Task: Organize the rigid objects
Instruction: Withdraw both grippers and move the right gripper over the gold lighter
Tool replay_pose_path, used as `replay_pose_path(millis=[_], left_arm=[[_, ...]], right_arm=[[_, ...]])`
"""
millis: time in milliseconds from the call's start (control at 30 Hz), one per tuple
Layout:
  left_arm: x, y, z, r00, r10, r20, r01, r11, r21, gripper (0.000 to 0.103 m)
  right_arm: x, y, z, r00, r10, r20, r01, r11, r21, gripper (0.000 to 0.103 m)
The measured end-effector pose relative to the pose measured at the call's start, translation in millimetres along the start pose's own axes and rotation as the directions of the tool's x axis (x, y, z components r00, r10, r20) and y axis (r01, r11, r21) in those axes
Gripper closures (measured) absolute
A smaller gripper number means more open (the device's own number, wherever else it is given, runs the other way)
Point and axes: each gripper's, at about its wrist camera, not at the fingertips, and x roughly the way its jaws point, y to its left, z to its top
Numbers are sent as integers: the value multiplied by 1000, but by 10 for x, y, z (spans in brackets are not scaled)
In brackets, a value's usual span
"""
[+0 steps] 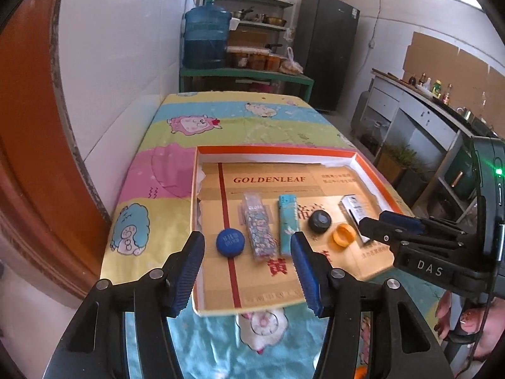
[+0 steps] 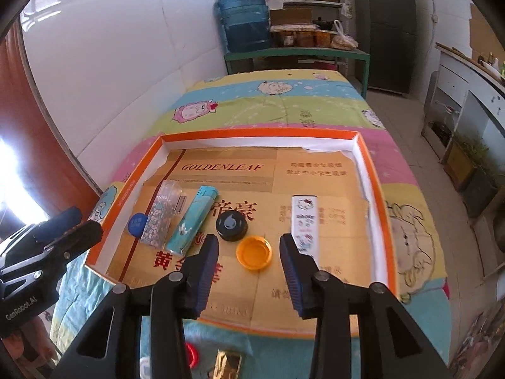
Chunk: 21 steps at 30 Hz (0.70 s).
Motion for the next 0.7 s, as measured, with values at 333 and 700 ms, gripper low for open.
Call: replay_pose_path(millis=[333, 700], left_arm=[[-304, -100, -200, 1000, 19, 6, -19, 1000, 7, 45], [-532, -206, -464, 998, 68, -1, -68, 998, -4, 45]], right_arm=[[-353, 10, -223, 999, -21, 36, 21, 1000, 6, 63], [-570, 134, -553, 1000, -3, 24, 3, 1000, -7, 63]])
